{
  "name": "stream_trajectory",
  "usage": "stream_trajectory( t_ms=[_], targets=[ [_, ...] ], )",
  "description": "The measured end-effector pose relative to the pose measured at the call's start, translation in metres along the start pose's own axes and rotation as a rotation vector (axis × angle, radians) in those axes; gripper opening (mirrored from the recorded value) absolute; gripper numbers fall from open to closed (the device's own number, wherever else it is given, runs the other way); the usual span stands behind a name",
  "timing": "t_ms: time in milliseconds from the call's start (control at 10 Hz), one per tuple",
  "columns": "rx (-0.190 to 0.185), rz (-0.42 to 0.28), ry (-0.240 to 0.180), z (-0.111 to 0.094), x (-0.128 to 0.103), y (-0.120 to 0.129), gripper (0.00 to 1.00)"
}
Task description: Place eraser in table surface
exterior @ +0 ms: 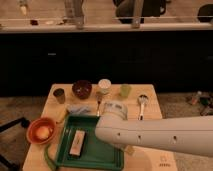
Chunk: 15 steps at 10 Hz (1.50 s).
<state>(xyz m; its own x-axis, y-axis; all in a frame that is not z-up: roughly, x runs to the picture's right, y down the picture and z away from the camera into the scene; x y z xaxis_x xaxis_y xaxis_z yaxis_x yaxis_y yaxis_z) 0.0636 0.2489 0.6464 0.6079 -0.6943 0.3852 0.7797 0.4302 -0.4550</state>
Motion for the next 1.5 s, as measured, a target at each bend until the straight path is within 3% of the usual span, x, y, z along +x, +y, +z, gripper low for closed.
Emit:
stream_trajectory(
  t_ms=[600,800,1200,1500],
  targets=[
    [0.0,-0.011,0.005,0.001,-0.001,-0.001,0.8],
    [-0.001,-0.068,0.015,0.001,-0.011,-0.014,0.8],
    [-0.012,-0.218,0.031,-0.003,-0.054,-0.07,0.8],
    [-0.021,-0.282,0.022,0.002,-0.07,-0.092,0.8]
  ],
)
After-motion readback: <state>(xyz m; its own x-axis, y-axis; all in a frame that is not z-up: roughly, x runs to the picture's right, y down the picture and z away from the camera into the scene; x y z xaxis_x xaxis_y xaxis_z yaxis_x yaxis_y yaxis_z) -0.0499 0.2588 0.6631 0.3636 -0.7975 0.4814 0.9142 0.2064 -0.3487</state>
